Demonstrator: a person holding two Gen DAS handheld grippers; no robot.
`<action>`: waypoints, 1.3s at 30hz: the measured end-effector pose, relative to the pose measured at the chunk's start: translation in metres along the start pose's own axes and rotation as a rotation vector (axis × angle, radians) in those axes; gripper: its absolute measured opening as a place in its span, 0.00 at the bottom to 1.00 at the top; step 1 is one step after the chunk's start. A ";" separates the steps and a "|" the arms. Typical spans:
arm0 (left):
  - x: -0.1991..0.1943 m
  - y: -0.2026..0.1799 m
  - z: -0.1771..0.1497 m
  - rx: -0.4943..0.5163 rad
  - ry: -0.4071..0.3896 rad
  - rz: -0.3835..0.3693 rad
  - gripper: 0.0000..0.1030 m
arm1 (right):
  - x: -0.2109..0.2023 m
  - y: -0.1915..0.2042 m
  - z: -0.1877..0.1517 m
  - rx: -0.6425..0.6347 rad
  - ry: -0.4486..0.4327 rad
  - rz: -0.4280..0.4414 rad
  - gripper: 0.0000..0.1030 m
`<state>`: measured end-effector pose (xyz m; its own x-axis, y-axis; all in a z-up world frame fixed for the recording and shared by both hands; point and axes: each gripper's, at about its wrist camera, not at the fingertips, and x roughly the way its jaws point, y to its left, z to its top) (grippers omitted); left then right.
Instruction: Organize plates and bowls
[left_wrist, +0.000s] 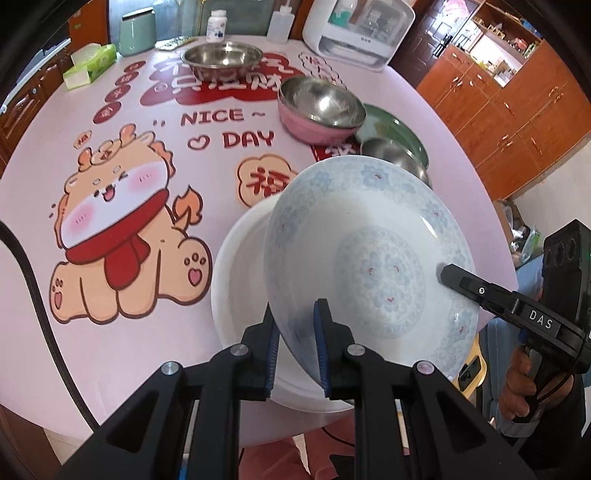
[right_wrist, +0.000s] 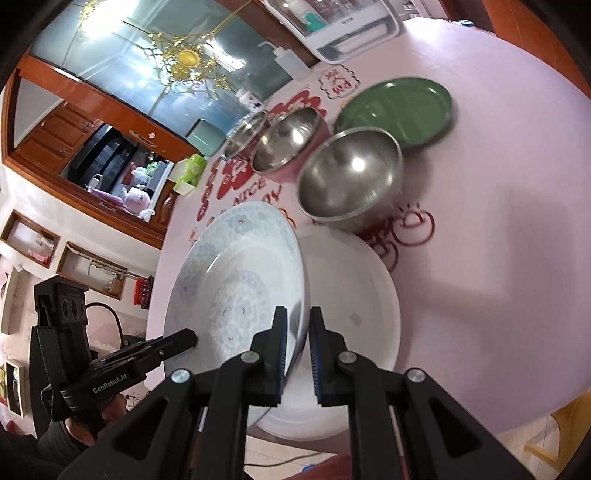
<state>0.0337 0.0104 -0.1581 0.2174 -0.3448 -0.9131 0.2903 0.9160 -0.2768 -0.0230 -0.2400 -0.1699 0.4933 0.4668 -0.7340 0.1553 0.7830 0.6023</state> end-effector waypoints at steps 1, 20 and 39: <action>0.003 0.000 -0.001 0.002 0.008 -0.001 0.15 | 0.002 -0.003 -0.003 0.008 0.006 -0.007 0.11; 0.054 0.011 0.000 -0.011 0.117 0.024 0.15 | 0.046 -0.029 -0.012 0.077 0.100 -0.057 0.11; 0.065 0.026 0.003 -0.028 0.139 0.044 0.16 | 0.062 -0.009 -0.015 -0.033 0.145 -0.173 0.11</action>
<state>0.0584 0.0113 -0.2234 0.0980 -0.2748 -0.9565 0.2567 0.9356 -0.2425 -0.0069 -0.2118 -0.2256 0.3332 0.3765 -0.8645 0.1979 0.8685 0.4545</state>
